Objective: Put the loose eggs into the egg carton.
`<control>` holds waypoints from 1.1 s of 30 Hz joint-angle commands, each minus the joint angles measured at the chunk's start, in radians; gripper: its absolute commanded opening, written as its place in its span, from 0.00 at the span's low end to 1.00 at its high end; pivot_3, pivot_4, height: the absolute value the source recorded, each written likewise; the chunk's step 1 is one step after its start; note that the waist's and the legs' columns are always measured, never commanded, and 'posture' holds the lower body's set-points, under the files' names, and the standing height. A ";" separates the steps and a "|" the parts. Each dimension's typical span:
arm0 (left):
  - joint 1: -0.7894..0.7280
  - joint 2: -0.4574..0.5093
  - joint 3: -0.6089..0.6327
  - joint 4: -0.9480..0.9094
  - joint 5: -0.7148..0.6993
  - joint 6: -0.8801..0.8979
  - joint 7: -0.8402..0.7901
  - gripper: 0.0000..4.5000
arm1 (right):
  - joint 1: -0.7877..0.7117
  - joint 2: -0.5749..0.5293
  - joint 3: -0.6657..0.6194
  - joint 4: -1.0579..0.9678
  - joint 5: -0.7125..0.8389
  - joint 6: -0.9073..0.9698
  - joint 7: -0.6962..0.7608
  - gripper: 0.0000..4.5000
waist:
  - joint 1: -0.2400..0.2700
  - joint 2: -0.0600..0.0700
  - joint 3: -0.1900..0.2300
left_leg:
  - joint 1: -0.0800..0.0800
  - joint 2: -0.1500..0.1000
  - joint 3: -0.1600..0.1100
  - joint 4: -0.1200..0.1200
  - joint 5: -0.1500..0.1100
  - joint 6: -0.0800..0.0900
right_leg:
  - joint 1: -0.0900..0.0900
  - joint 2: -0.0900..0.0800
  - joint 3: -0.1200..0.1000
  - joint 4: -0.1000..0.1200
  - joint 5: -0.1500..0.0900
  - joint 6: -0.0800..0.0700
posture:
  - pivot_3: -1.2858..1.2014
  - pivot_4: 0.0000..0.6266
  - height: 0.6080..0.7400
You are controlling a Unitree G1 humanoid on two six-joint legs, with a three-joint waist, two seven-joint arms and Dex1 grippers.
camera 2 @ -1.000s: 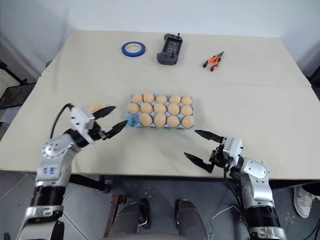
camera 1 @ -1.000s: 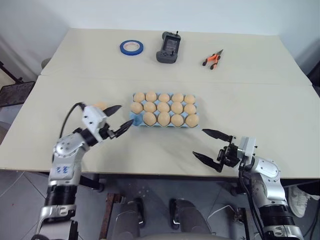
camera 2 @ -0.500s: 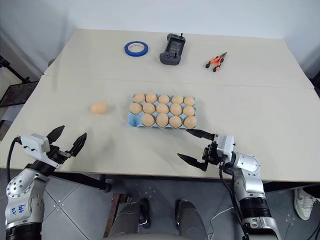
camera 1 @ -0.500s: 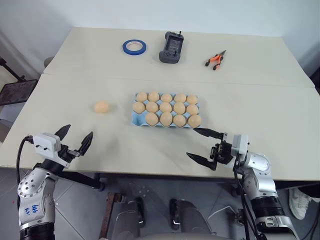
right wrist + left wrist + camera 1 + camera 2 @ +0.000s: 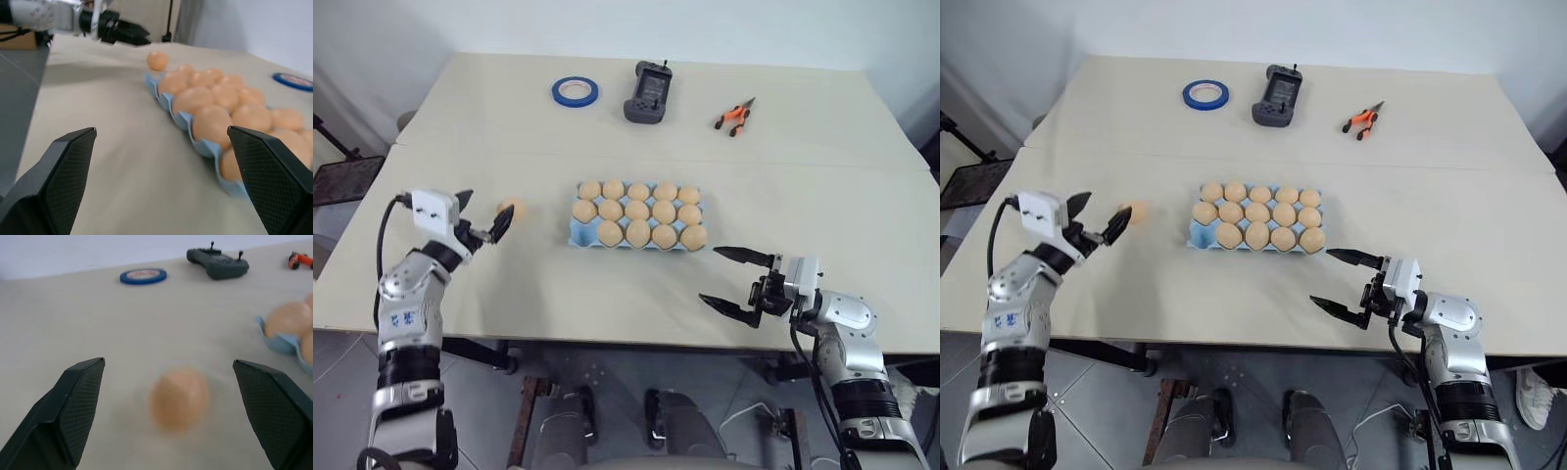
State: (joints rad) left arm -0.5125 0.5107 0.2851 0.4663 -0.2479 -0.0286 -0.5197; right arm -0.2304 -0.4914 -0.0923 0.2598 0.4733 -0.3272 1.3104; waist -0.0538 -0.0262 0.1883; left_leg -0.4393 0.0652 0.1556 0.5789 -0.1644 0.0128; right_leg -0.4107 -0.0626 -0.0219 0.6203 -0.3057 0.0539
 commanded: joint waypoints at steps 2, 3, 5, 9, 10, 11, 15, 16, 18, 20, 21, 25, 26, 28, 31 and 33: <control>-0.114 0.006 -0.033 0.200 0.035 -0.063 -0.033 0.99 | 0.023 0.002 -0.017 -0.040 0.008 -0.013 -0.023 1.00 | 0.001 0.000 0.000 | 0.000 0.001 0.000 0.000 0.000 0.000 | -0.001 0.001 -0.001 0.002 0.002 0.003 | 0.52 0.24 1.00; -0.140 0.006 -0.042 0.241 0.038 -0.057 -0.042 0.99 | 0.029 0.004 -0.015 -0.049 0.007 -0.011 -0.028 1.00 | 0.000 0.000 0.000 | 0.000 0.001 0.000 0.000 0.000 0.000 | -0.002 0.001 -0.001 0.003 0.001 0.003 | 0.52 0.24 1.00; -0.174 0.010 -0.054 0.300 0.047 -0.060 -0.050 0.99 | 0.037 0.004 -0.012 -0.063 0.008 -0.009 -0.036 1.00 | 0.000 0.000 0.000 | 0.000 0.001 0.000 0.000 0.000 -0.001 | -0.002 0.002 -0.001 0.004 0.001 0.002 | 0.52 0.24 1.00; -0.205 0.023 -0.079 0.375 0.069 -0.048 -0.065 0.90 | 0.048 0.002 -0.014 -0.078 0.011 0.000 -0.053 1.00 | 0.000 0.000 0.000 | 0.000 0.001 0.000 0.002 0.000 -0.001 | -0.002 0.002 -0.001 0.006 0.001 0.002 | 0.52 0.24 1.00; -0.208 0.024 -0.084 0.387 0.076 -0.058 -0.067 0.86 | 0.049 0.001 -0.013 -0.079 0.010 0.002 -0.055 1.00 | 0.000 0.000 0.000 | 0.000 0.001 0.000 0.003 0.000 -0.001 | -0.002 0.002 -0.001 0.006 0.001 0.002 | 0.52 0.24 1.00; -0.209 0.025 -0.086 0.393 0.079 -0.063 -0.072 0.79 | 0.050 0.000 -0.012 -0.081 0.010 0.003 -0.056 1.00 | 0.000 0.000 0.000 | 0.000 0.001 0.000 0.003 0.000 -0.001 | -0.002 0.001 -0.001 0.006 0.001 0.002 | 0.52 0.24 1.00; -0.205 0.026 -0.090 0.388 0.083 -0.062 -0.082 0.51 | 0.049 0.000 -0.007 -0.089 0.009 0.012 -0.064 1.00 | 0.001 0.000 0.000 | 0.000 0.001 0.000 0.004 0.000 -0.001 | -0.002 0.001 -0.001 0.006 0.001 0.003 | 0.52 0.24 1.00; -0.203 0.026 -0.089 0.384 0.082 -0.063 -0.084 0.43 | 0.048 0.000 -0.006 -0.091 0.009 0.013 -0.066 1.00 | 0.001 0.000 0.000 | 0.000 0.001 0.000 0.004 0.000 -0.001 | -0.002 0.001 -0.001 0.006 0.001 0.003 | 0.52 0.24 1.00; -0.191 0.012 -0.067 0.332 0.033 -0.086 -0.139 0.38 | 0.050 -0.001 -0.007 -0.093 0.009 0.014 -0.067 1.00 | 0.002 0.000 0.000 | 0.000 0.001 0.000 0.004 0.000 -0.001 | -0.002 0.001 -0.001 0.006 0.001 0.003 | 0.52 0.24 1.00; -0.171 0.000 -0.054 0.250 -0.011 -0.108 -0.193 0.37 | 0.052 -0.004 -0.008 -0.094 0.008 0.015 -0.067 1.00 | 0.002 0.000 0.000 | 0.000 0.001 0.000 0.003 0.000 -0.001 | -0.002 0.001 -0.001 0.006 0.001 0.002 | 0.52 0.24 1.00; -0.163 -0.006 -0.051 0.208 -0.035 -0.106 -0.223 0.37 | 0.053 -0.005 -0.009 -0.093 0.007 0.015 -0.067 1.00 | 0.002 0.000 0.000 | 0.000 0.001 0.000 0.002 0.000 -0.001 | -0.002 0.001 -0.001 0.006 0.001 0.002 | 0.52 0.24 1.00; -0.108 -0.031 -0.128 -0.033 -0.063 -0.024 -0.307 0.37 | 0.051 -0.004 -0.010 -0.084 0.003 0.016 -0.071 1.00 | 0.003 0.000 0.000 | 0.000 0.001 0.000 0.002 0.000 -0.001 | -0.002 0.001 -0.001 0.006 0.001 0.002 | 0.52 0.24 1.00; -0.096 -0.039 -0.149 -0.078 -0.070 0.011 -0.322 0.37 | 0.047 -0.002 -0.008 -0.079 0.001 0.016 -0.073 1.00 | 0.003 0.000 0.000 | 0.000 0.001 0.000 0.002 0.001 -0.001 | -0.002 0.001 -0.001 0.006 0.001 0.002 | 0.52 0.24 1.00; -0.077 -0.047 -0.172 -0.135 -0.082 0.062 -0.346 0.37 | 0.038 0.003 -0.005 -0.070 -0.003 0.014 -0.077 1.00 | 0.004 0.000 0.000 | 0.001 0.001 0.000 0.003 0.001 -0.001 | -0.001 0.001 -0.001 0.007 0.001 0.002 | 0.52 0.24 1.00; -0.052 -0.058 -0.206 -0.180 -0.077 0.100 -0.368 0.37 | 0.016 0.012 -0.001 -0.051 -0.007 0.007 -0.077 1.00 | -0.002 0.000 0.000 | 0.001 0.001 0.000 0.006 0.001 0.000 | 0.000 0.001 0.000 0.008 0.001 0.003 | 0.52 0.24 1.00; -0.044 -0.061 -0.212 -0.178 -0.071 0.104 -0.368 0.37 | 0.010 0.017 0.002 -0.052 -0.008 0.005 -0.079 1.00 | -0.003 0.000 0.000 | 0.001 0.001 0.000 0.007 0.001 0.000 | 0.000 0.002 0.000 0.008 0.001 0.003 | 0.52 0.24 1.00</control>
State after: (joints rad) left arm -0.5571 0.4442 0.0643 0.3244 -0.3095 0.0760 -0.8844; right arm -0.2099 -0.4815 -0.0855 0.2146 0.4605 -0.3061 1.2344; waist -0.0569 -0.0263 0.1883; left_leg -0.4380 0.0665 0.1552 0.5868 -0.1638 0.0125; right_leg -0.4107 -0.0609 -0.0219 0.6288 -0.3047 0.0562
